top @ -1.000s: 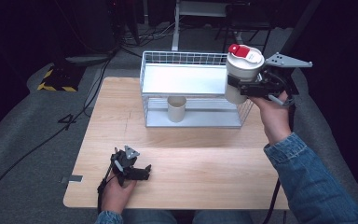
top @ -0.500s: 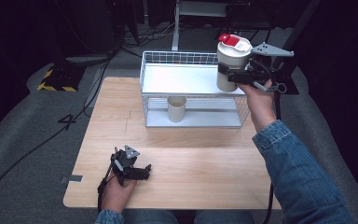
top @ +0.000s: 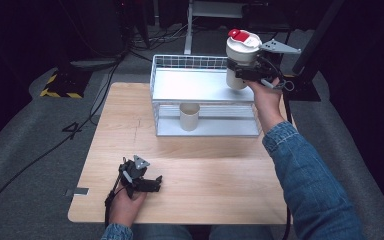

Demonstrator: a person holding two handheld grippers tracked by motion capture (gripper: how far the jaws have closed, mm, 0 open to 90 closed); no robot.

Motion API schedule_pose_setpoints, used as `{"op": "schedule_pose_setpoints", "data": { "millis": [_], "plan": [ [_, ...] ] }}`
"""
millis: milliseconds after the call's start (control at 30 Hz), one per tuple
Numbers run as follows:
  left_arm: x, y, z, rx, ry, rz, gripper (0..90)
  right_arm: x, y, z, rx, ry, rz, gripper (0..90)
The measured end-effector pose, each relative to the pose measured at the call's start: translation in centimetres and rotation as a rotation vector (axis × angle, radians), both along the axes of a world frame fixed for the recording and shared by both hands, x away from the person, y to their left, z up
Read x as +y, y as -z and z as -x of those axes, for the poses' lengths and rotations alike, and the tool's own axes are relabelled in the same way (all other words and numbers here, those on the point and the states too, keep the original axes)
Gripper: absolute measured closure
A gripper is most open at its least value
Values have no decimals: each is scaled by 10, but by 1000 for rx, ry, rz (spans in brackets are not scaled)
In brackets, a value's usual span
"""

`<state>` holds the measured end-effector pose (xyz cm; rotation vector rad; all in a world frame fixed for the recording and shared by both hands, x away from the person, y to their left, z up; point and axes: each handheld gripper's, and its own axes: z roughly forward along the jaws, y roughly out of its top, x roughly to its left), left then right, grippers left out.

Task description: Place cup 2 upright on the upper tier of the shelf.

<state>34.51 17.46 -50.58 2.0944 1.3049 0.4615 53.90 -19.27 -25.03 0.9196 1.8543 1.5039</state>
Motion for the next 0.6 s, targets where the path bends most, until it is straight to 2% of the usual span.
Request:
{"op": "schedule_pose_setpoints", "data": {
  "millis": [167,300,600],
  "plan": [
    [0,0,0,0,0,0,6,4,5,-6,-7,10,-2,128],
    [0,0,0,0,-1,0,6,8,12,-14,7,15,-21,127],
    [0,0,0,-1,0,0,6,14,22,-22,13,13,-13,128]
  ]
}}
